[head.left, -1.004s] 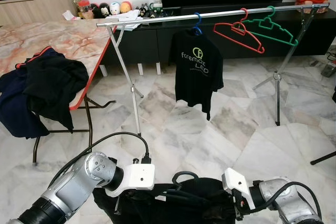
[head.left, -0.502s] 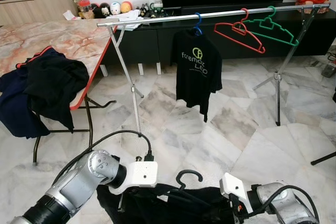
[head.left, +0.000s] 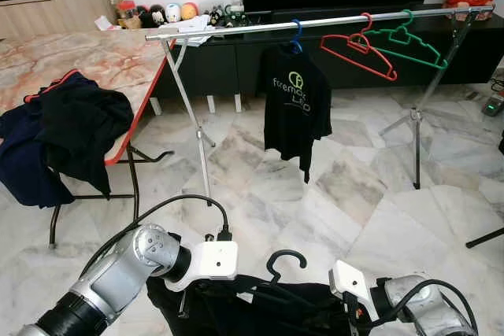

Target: Hang hanger

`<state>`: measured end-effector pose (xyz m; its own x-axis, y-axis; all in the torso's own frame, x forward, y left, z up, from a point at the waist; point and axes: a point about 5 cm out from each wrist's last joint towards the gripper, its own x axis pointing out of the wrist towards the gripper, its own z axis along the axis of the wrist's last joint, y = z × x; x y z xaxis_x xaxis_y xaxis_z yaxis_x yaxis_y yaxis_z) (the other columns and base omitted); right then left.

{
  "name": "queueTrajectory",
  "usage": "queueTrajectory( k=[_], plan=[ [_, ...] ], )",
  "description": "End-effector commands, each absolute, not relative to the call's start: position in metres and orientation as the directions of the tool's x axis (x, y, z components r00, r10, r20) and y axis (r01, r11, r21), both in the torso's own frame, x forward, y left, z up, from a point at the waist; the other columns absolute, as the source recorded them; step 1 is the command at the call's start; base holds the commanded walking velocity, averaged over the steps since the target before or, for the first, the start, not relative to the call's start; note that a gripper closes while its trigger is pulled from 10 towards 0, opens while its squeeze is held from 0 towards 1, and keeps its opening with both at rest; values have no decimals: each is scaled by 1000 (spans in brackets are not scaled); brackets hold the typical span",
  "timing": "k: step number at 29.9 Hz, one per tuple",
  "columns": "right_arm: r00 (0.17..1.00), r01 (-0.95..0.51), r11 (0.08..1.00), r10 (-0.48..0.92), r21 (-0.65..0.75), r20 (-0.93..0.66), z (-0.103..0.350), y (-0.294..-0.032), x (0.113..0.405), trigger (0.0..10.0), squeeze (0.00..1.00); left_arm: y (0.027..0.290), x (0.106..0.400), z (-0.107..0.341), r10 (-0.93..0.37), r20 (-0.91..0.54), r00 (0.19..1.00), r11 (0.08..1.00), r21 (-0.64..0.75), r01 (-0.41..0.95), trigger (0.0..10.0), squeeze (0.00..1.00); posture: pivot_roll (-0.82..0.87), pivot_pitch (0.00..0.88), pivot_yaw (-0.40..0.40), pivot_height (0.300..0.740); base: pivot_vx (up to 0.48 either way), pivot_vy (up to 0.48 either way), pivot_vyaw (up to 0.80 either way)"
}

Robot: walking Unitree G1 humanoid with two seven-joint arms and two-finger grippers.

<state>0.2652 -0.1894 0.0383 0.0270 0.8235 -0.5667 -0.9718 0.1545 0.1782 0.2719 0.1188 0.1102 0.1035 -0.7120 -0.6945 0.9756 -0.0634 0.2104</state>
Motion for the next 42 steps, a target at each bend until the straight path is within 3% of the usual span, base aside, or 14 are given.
queueTrajectory(
  k=[1,6,7,23,29,31,32,33,39,42],
  plan=[
    [7,-974,134,824,182,-567,36,-182,265,0,0,117,278,126,-755,-641,138,-42,257,966,10000,0,-7,38,70,740,0,0,0],
    [14,-975,143,810,173,-587,33,-184,264,0,0,118,278,126,-755,-642,133,-38,246,969,10000,0,-8,33,72,740,0,0,0],
    [15,-974,144,810,173,-587,33,-184,264,0,0,118,278,126,-763,-634,130,-32,237,971,10000,1000,-8,33,72,740,0,0,0],
    [31,-975,159,787,153,-617,28,-184,263,0,0,117,275,131,-796,-598,98,-31,201,979,10000,1000,-9,43,74,740,0,0,0],
    [57,-973,190,748,131,-661,20,-187,260,0,0,124,282,137,-808,-564,170,43,230,972,10000,1000,-5,54,68,740,0,0,0],
    [138,-962,257,747,91,-651,19,-185,265,0,0,126,288,135,-788,-559,257,107,287,952,10000,1000,-4,59,65,740,0,0,0],
    [220,-940,334,746,67,-628,20,-183,270,0,0,128,294,132,-757,-555,345,163,350,922,10000,992,-1,64,62,740,0,0,0],
    [261,-928,369,746,55,-613,20,-182,273,0,0,129,298,129,-737,-552,389,202,370,907,10000,0,0,66,61,740,0,0,0],
    [415,-847,530,708,42,-571,16,-176,279,0,0,142,310,102,-606,-513,608,461,396,794,10000,0,-4,82,58,740,0,0,0],
    [424,-837,542,727,73,-539,14,-169,277,0,0,143,310,86,-548,-490,677,558,389,733,10000,0,-6,90,55,740,0,0,0]
  ],
)
